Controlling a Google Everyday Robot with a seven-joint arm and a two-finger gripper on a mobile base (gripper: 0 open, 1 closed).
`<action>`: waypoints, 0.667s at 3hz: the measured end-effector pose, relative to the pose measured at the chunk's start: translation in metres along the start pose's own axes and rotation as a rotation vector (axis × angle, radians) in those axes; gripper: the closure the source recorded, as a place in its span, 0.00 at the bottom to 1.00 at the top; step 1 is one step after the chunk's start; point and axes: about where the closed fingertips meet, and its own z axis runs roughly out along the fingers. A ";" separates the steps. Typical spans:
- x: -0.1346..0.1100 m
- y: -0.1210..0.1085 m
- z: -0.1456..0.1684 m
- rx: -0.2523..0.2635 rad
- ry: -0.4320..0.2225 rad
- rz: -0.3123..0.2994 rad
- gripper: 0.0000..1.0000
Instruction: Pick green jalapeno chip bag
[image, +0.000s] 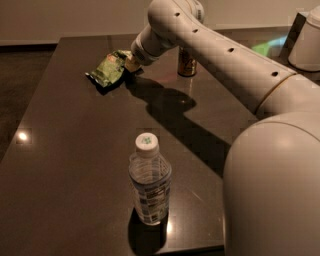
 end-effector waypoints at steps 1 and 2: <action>-0.010 0.015 -0.021 -0.032 -0.062 -0.030 1.00; -0.026 0.032 -0.042 -0.067 -0.128 -0.068 1.00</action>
Offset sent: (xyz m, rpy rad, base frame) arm -0.0649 0.0208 0.0771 0.1547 -0.1097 0.1915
